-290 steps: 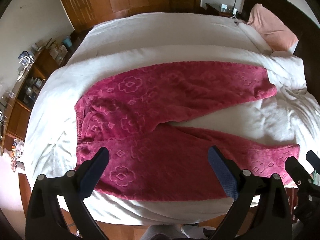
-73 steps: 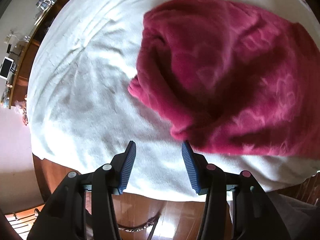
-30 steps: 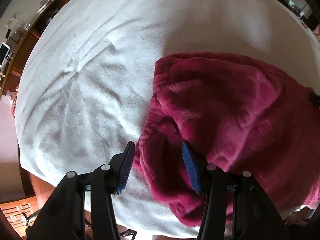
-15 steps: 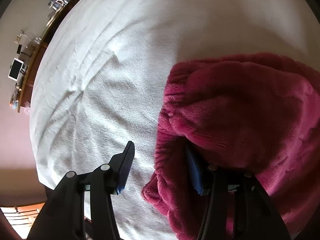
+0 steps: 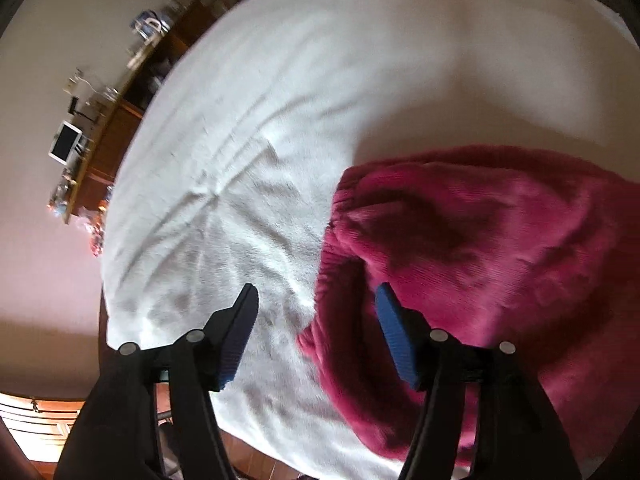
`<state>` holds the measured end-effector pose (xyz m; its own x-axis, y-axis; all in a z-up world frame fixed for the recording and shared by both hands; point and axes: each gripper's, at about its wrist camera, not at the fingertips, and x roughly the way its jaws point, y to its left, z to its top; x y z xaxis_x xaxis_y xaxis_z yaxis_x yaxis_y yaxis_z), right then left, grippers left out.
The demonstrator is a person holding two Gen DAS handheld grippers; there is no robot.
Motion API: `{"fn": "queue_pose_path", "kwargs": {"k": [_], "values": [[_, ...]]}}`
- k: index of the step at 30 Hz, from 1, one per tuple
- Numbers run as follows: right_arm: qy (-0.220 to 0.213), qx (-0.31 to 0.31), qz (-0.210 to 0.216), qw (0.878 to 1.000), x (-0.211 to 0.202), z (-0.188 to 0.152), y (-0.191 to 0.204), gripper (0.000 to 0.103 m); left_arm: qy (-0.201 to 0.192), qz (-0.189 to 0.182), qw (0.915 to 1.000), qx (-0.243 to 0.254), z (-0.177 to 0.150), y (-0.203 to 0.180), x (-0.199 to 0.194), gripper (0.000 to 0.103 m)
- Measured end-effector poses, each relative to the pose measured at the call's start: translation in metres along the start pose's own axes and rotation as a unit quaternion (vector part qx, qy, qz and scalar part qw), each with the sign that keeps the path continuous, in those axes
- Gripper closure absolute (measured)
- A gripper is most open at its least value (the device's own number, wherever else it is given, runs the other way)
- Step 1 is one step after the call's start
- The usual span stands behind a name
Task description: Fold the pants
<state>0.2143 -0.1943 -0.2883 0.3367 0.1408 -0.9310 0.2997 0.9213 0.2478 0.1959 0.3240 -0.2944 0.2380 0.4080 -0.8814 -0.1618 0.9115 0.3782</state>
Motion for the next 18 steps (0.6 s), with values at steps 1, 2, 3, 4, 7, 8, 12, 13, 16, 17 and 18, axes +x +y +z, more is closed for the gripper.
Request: {"fn": "queue_pose_path", "kwargs": {"k": [1, 2, 3, 4, 7, 8, 12, 13, 16, 17, 18], "values": [[-0.002, 0.007, -0.005, 1.000, -0.006, -0.005, -0.015, 0.075, -0.004, 0.001, 1.0000, 0.001, -0.002, -0.005, -0.007, 0.040], [-0.004, 0.012, -0.011, 1.000, -0.011, -0.009, -0.029, 0.075, -0.008, 0.002, 1.0000, 0.004, -0.005, -0.011, -0.014, 0.040], [-0.008, 0.015, -0.018, 1.000, -0.017, -0.013, -0.042, 0.075, -0.013, 0.002, 0.9999, 0.009, -0.009, -0.020, -0.025, 0.039], [-0.013, 0.017, -0.025, 0.999, -0.023, -0.017, -0.055, 0.075, -0.017, 0.002, 0.9998, 0.013, -0.012, -0.031, -0.035, 0.039], [-0.029, 0.019, -0.049, 0.998, -0.043, -0.025, -0.093, 0.075, -0.026, -0.006, 0.9992, 0.028, -0.027, -0.060, -0.061, 0.039], [-0.035, 0.021, -0.060, 0.997, -0.050, -0.028, -0.110, 0.075, -0.027, -0.011, 0.9990, 0.033, -0.033, -0.071, -0.069, 0.039], [-0.047, 0.037, -0.090, 0.994, -0.061, -0.036, -0.153, 0.074, -0.031, -0.031, 0.9978, 0.050, -0.054, -0.111, -0.096, 0.039], [-0.048, 0.042, -0.092, 0.994, -0.065, -0.036, -0.167, 0.074, -0.030, -0.039, 0.9973, 0.055, -0.062, -0.123, -0.103, 0.039], [-0.053, 0.055, -0.100, 0.992, -0.071, -0.041, -0.198, 0.074, -0.028, -0.055, 0.9961, 0.064, -0.078, -0.148, -0.119, 0.039], [-0.056, 0.061, -0.103, 0.991, -0.072, -0.042, -0.207, 0.074, -0.026, -0.060, 0.9956, 0.066, -0.084, -0.156, -0.123, 0.039], [-0.058, 0.066, -0.103, 0.991, -0.072, -0.042, -0.215, 0.074, -0.025, -0.064, 0.9953, 0.068, -0.088, -0.161, -0.125, 0.039]]}}
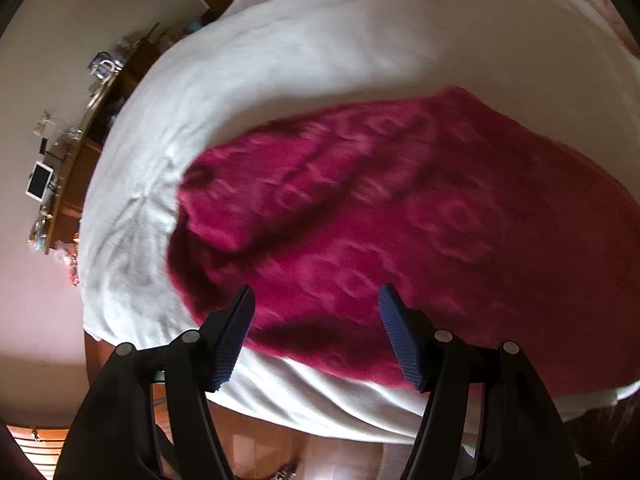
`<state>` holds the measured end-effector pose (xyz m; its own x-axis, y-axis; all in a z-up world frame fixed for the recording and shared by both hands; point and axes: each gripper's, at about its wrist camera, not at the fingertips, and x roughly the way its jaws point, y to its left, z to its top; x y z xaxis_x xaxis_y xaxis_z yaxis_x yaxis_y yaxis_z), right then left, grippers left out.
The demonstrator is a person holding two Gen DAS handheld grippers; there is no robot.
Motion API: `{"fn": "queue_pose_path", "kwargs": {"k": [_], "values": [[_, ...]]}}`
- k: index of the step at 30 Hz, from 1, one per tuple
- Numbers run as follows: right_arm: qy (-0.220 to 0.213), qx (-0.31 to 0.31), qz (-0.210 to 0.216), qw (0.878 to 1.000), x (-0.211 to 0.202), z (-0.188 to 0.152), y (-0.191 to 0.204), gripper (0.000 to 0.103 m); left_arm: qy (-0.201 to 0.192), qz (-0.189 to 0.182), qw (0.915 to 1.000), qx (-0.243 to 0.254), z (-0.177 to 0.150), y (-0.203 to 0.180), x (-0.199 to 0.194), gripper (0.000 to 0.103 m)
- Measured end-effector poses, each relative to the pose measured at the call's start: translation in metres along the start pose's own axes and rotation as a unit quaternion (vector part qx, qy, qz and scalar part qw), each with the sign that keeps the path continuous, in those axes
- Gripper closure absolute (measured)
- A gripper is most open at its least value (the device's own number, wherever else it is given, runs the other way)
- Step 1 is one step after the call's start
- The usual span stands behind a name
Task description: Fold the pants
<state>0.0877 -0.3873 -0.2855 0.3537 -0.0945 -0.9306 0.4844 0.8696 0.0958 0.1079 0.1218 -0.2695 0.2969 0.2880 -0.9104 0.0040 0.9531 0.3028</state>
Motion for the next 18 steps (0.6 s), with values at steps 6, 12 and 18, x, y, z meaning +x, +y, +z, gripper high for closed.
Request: {"fn": "queue_pose_path", "kwargs": {"k": [6, 12, 18], "values": [[-0.002, -0.016, 0.011, 1.000, 0.018, 0.006, -0.009, 0.074, 0.010, -0.019, 0.9993, 0.031, -0.026, -0.050, -0.009, 0.039], [0.002, -0.027, 0.019, 0.999, 0.033, 0.010, -0.012, 0.074, 0.021, -0.033, 0.9971, 0.065, -0.046, -0.087, -0.010, 0.039], [-0.004, -0.026, 0.073, 0.997, 0.007, 0.007, -0.024, 0.073, 0.018, -0.044, 0.9957, 0.079, -0.057, -0.106, -0.016, 0.039]]}}
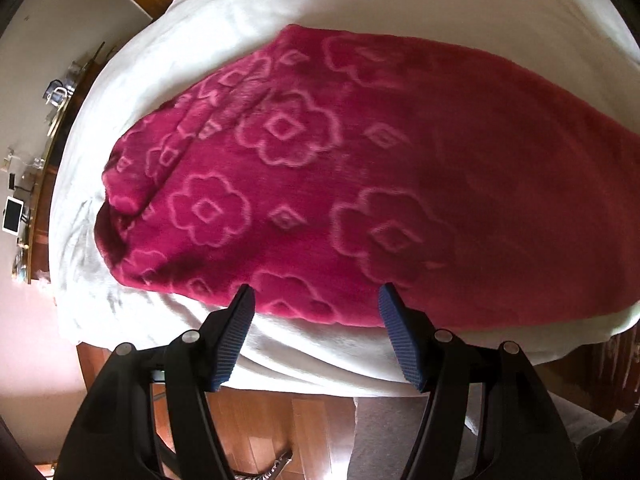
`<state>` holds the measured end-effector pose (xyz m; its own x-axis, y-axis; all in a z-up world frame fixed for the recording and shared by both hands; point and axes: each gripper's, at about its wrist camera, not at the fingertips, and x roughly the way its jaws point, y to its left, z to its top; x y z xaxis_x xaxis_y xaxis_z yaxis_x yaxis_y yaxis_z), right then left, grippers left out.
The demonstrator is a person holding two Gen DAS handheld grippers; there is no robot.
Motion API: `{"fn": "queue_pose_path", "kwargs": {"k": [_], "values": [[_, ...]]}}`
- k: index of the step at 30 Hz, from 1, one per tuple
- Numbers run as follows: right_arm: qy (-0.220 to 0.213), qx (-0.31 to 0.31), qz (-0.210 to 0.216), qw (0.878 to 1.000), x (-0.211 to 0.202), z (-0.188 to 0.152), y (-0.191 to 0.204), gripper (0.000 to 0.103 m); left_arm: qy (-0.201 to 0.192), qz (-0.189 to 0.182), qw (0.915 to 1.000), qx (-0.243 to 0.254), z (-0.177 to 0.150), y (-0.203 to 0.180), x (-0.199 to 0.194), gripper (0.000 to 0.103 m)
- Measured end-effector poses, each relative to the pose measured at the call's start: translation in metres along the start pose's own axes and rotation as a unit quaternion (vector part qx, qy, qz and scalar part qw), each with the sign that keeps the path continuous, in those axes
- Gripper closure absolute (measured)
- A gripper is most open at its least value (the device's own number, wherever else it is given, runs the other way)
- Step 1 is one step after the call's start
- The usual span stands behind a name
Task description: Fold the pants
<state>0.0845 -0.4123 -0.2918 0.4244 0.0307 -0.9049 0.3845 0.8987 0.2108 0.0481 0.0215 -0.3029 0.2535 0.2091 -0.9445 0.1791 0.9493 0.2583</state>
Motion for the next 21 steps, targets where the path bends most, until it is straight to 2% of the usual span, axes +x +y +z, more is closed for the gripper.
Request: {"fn": "queue_pose_path", "kwargs": {"k": [1, 3, 8, 11, 14, 21], "values": [[-0.005, 0.004, 0.008, 1.000, -0.010, -0.003, -0.003, 0.073, -0.001, -0.001, 1.0000, 0.001, -0.001, -0.002, -0.001, 0.039], [-0.017, 0.013, 0.020, 1.000, -0.026, -0.007, -0.011, 0.058, -0.002, -0.003, 1.0000, 0.002, -0.001, -0.006, -0.003, 0.039], [-0.030, 0.055, 0.024, 0.998, -0.048, -0.024, -0.047, 0.044, -0.005, -0.009, 0.9999, 0.010, -0.001, -0.016, -0.005, 0.039], [-0.018, 0.076, 0.014, 0.997, -0.048, -0.037, -0.062, 0.043, -0.006, -0.011, 0.9997, 0.019, 0.000, -0.023, -0.005, 0.039], [-0.006, 0.089, 0.024, 0.996, -0.040, -0.044, -0.068, 0.043, -0.009, -0.013, 0.9994, 0.031, 0.000, -0.028, -0.008, 0.039], [0.012, 0.087, 0.022, 0.996, -0.004, -0.028, -0.064, 0.043, -0.016, -0.003, 0.9992, 0.038, 0.001, -0.024, -0.015, 0.039]]}}
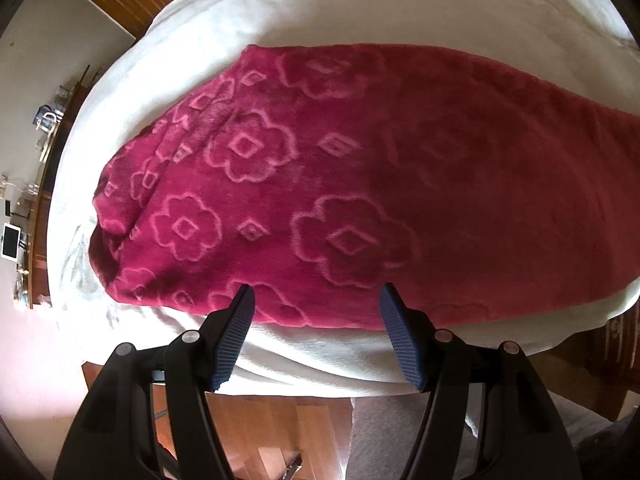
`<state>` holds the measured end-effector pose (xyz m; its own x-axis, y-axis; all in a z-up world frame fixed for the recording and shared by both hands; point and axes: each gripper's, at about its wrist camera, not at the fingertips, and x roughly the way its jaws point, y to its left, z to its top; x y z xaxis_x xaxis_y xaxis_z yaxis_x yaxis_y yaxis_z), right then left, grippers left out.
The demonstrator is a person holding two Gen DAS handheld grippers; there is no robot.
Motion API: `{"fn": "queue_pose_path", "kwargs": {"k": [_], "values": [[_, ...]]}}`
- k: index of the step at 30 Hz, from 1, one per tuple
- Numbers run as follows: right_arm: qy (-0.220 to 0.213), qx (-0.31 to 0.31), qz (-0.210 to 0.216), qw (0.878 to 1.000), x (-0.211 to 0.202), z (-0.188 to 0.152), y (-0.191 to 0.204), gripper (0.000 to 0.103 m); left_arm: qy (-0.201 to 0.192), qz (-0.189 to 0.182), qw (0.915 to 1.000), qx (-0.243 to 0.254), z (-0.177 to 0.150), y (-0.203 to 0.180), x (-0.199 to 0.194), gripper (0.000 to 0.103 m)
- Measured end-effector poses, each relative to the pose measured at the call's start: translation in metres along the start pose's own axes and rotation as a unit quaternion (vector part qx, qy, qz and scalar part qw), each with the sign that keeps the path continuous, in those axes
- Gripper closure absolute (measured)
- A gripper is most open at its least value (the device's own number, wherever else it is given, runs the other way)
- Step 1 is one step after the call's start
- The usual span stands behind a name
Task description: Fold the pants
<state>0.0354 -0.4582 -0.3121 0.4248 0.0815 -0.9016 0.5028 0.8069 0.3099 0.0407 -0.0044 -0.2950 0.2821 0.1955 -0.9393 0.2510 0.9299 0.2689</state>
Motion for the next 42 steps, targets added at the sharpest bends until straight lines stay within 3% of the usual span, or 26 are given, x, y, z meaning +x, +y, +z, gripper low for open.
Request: {"fn": "queue_pose_path", "kwargs": {"k": [8, 14, 17, 24, 30, 37, 42], "values": [[0.011, 0.014, 0.006, 1.000, 0.020, 0.011, 0.000, 0.045, 0.004, 0.010, 0.9997, -0.022, -0.002, 0.022, -0.001, 0.039], [0.027, -0.001, 0.017, 0.999, 0.016, 0.015, 0.008, 0.080, 0.010, 0.001, 0.9995, -0.030, 0.002, 0.024, 0.006, 0.039], [0.030, -0.008, 0.020, 0.999, 0.007, 0.013, 0.015, 0.085, 0.011, -0.007, 0.9996, -0.025, 0.005, 0.021, 0.010, 0.039], [0.038, 0.007, 0.117, 0.992, -0.029, 0.010, 0.041, 0.086, 0.015, -0.020, 0.9994, -0.023, 0.014, 0.021, 0.019, 0.039], [0.062, -0.005, 0.193, 0.979, -0.038, 0.012, 0.099, 0.086, 0.015, -0.030, 0.9988, -0.036, 0.024, 0.035, 0.027, 0.039], [0.123, -0.018, 0.265, 0.956, -0.016, 0.004, 0.179, 0.085, 0.014, -0.040, 0.9974, -0.057, 0.030, 0.065, 0.032, 0.039], [0.160, -0.010, 0.294, 0.942, 0.007, -0.001, 0.223, 0.085, 0.021, -0.040, 0.9962, -0.074, 0.029, 0.092, 0.040, 0.039]]}}
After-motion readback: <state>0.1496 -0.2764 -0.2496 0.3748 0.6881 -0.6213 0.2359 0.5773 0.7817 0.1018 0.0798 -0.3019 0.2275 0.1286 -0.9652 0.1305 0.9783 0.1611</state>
